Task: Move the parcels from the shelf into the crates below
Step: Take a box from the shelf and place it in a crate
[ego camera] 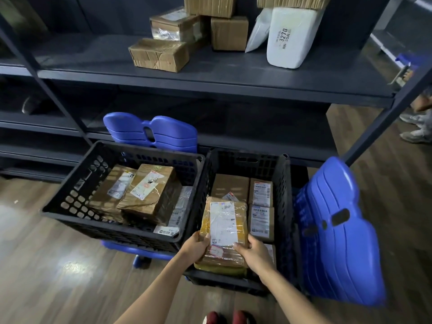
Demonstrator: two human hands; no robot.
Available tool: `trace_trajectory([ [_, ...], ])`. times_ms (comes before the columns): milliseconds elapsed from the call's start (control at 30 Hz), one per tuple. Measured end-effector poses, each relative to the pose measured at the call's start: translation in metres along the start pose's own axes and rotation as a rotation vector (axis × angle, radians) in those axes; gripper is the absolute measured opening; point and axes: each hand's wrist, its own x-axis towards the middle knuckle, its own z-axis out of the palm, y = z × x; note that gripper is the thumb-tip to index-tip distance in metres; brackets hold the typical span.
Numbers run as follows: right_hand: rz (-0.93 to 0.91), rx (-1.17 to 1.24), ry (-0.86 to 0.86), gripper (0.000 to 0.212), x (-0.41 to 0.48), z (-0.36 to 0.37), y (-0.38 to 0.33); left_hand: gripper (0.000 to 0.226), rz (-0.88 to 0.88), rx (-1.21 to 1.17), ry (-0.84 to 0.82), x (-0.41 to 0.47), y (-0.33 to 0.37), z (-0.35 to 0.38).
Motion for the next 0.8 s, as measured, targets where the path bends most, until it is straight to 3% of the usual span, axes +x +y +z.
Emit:
trace_trajectory([
  [467,0.122,0.004,-0.044,0.039,0.037,0.017,0.034,0.048,-0.087,0.150,-0.072,0.040,-0.017,0.010],
  [633,0.139,0.006,-0.068,0.034,0.049,0.023,0.044,0.037,-0.066,0.228,-0.109,0.048,-0.013,0.016],
  [800,0.161,-0.021,-0.059,0.032,0.056,0.026,0.050,0.039,-0.093,0.234,-0.052,0.057,-0.017,0.020],
])
